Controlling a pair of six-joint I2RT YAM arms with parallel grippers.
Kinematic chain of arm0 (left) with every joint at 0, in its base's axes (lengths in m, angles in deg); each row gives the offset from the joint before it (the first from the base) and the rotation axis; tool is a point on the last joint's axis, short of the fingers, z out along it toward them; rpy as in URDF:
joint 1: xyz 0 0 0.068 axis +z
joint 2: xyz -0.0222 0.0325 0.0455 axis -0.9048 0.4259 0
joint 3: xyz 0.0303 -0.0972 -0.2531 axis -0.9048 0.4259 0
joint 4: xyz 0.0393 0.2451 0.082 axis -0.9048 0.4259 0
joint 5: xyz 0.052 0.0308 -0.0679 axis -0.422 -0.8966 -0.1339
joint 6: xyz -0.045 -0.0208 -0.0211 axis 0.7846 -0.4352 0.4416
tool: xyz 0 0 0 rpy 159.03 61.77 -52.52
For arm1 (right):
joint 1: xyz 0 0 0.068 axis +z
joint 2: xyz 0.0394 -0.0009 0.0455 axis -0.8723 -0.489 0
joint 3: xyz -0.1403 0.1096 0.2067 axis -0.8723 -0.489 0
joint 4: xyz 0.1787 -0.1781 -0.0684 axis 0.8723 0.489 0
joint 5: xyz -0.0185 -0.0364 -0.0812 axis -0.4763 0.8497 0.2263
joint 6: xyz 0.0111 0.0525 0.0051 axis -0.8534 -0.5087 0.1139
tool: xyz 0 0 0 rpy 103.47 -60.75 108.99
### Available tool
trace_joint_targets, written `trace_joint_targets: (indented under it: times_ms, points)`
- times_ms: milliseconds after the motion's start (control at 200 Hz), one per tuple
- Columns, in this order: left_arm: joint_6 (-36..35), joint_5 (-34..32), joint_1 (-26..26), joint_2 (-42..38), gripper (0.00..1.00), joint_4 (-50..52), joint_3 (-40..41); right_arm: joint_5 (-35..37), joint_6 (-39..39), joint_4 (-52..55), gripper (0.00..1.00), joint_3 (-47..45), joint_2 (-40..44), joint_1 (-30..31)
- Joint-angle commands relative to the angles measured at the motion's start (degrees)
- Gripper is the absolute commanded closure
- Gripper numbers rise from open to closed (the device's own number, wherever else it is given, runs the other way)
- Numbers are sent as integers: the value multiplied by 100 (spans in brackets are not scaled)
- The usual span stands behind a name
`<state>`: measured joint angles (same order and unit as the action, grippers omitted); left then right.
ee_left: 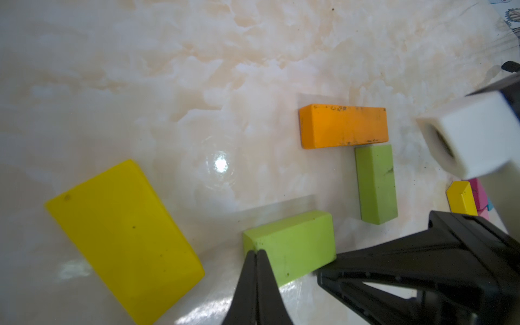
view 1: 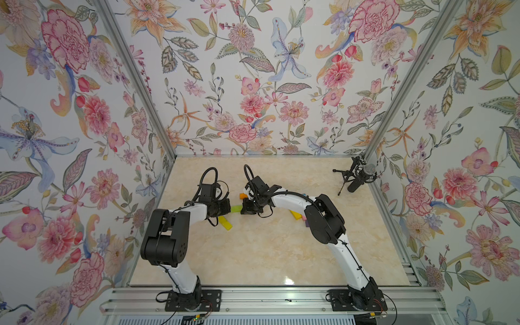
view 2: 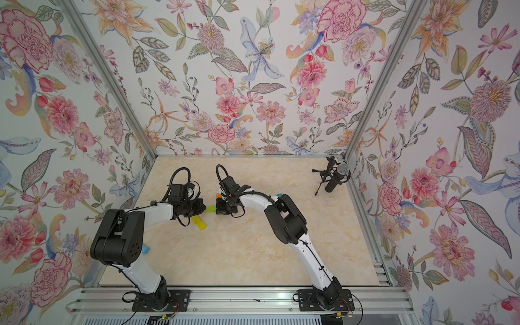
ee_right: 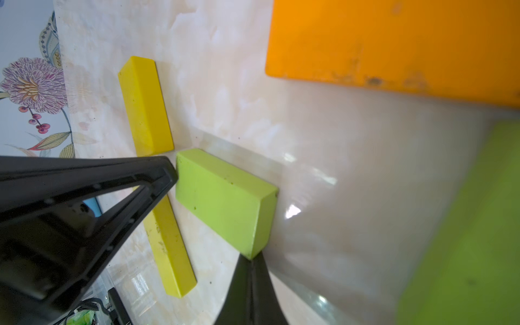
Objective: Assemble the letter p with building blocks
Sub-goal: Adjust the building block at the center of the board.
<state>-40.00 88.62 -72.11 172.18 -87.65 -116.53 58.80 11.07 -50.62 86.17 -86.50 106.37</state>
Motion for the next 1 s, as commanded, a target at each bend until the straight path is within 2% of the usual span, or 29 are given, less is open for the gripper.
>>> trace_joint_targets:
  times_ms: [0,375,620,731,816,996]
  points:
    - [-136,-25,-102,-110,95,345,173,212,-74,164,100,167,-101,-65]
    - [-252,98,-290,-441,98,736,115,164,-78,195,100,617,-319,-90]
    - [-129,-752,-159,-1125,96,816,-28,256,-26,208,100,415,-115,-78]
    - [-217,-856,-157,-925,96,881,-354,249,-15,203,100,360,-84,-54]
    - [-279,-910,-151,-414,97,903,-613,252,-19,204,100,368,-100,-20]
    - [-164,-999,-150,192,100,562,-717,284,-81,207,100,425,-131,67]
